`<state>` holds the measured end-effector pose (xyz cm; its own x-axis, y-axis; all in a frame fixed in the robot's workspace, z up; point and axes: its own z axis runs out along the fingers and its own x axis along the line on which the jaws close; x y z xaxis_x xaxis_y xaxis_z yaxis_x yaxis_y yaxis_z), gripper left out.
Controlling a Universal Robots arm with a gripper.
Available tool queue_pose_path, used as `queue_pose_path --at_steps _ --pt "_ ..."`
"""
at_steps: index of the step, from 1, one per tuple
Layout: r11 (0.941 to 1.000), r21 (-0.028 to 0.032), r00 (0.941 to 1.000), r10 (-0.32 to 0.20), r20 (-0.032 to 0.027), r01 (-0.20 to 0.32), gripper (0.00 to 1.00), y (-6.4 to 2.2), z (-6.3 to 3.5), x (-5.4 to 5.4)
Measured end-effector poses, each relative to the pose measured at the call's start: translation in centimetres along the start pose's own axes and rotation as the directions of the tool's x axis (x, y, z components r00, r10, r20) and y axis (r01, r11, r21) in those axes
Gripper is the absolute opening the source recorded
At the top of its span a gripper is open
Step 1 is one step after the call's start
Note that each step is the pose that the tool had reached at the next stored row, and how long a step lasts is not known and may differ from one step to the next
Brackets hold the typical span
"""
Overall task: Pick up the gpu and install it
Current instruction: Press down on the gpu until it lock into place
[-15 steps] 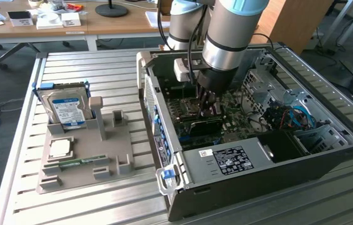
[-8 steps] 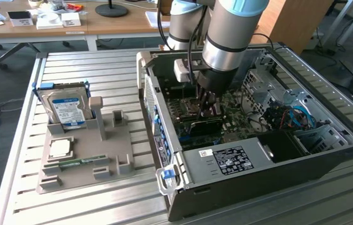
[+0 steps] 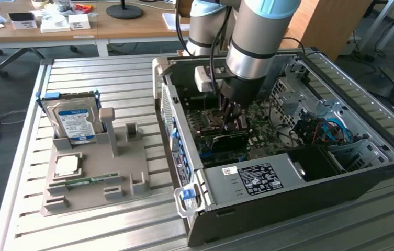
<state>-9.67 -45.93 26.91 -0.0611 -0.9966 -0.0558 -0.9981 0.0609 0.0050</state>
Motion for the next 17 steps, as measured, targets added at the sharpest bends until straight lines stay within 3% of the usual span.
queue_pose_path --at_steps 17 --pt "1.0 -0.0002 1.0 0.0 0.002 0.0 0.11 0.0 0.3 -0.01"
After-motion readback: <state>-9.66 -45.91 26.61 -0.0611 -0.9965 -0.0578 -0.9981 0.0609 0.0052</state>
